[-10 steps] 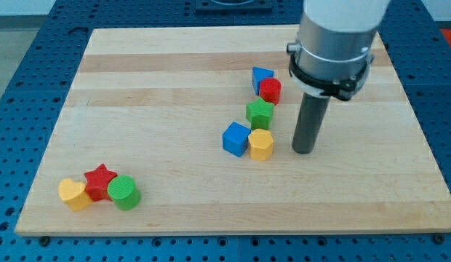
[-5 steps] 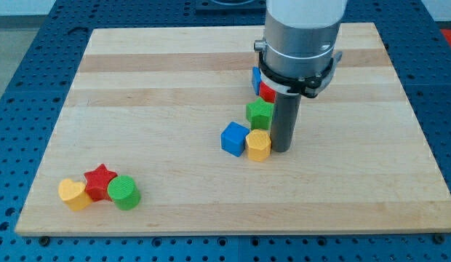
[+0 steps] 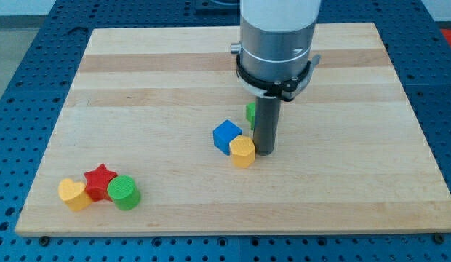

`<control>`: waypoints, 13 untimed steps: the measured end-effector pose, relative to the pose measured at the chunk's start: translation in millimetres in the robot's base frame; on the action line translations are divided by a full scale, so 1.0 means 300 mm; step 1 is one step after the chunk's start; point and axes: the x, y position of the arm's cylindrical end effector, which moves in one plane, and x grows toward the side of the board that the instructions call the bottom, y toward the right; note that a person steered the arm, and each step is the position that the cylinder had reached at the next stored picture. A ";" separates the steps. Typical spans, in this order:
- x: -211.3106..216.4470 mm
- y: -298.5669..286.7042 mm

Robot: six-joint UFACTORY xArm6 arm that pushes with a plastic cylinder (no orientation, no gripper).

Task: Slide the yellow hexagon to the up side of the red star

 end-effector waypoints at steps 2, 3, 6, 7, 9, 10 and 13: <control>0.069 -0.060; 0.102 -0.101; 0.055 -0.129; 0.074 -0.176; 0.138 -0.294; 0.167 -0.357; 0.181 -0.302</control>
